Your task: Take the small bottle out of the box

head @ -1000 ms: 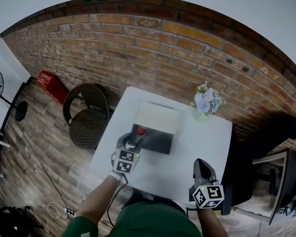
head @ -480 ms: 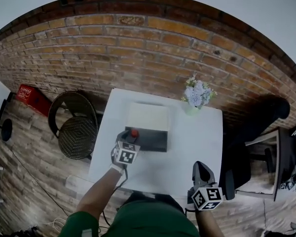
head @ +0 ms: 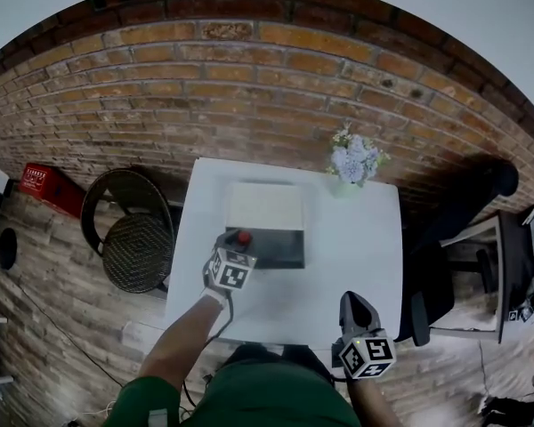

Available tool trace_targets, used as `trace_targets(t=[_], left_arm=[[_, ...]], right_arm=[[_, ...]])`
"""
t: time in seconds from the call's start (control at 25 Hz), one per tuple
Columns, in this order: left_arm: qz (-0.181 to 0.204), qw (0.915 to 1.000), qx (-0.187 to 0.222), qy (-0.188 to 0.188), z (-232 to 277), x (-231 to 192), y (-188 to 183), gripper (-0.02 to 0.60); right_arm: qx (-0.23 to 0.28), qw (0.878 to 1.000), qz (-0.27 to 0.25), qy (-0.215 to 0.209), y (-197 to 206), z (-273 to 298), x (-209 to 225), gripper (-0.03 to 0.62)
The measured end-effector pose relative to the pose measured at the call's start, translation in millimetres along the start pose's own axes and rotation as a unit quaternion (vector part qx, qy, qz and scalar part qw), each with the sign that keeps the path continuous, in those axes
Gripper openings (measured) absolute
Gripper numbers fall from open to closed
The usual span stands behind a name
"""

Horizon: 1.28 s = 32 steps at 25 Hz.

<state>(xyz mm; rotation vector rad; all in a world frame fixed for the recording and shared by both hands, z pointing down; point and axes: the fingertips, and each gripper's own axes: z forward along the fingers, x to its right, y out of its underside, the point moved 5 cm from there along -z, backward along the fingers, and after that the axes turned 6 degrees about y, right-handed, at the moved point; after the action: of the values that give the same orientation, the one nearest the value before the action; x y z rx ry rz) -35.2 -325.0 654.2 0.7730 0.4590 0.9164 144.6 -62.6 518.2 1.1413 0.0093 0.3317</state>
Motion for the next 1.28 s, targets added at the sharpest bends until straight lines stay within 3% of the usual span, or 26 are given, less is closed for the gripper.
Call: trace_targets(t=[0.36,0.68,0.96,1.28], left_arm=[[-0.025,0.9991,0.033,0.005,-23.8,-5.1,-0.9,0.152],[-0.054,0.9970,0.056,0.002,-45.8,9.7,-12.4,0.152],[-0.113,0.9896,0.087,0.014,-70.3,29.6,-18.0,0.152],[-0.146,0.9823,0.117,-0.015,-108.8,49.5,-18.2,0.152]], right_arm=[[-0.008,1.000,-0.009,-0.029,-0.8,12.0,-11.8,0.003],[-0.018,0.998,-0.011,-0.060,-0.7,18.9,3.3,0.003],[-0.030,0.995,-0.013,-0.091,-1.4,28.2,25.7,0.003],[-0.040,0.991,-0.024,-0.128,-2.4,35.3,38.6,0.003]])
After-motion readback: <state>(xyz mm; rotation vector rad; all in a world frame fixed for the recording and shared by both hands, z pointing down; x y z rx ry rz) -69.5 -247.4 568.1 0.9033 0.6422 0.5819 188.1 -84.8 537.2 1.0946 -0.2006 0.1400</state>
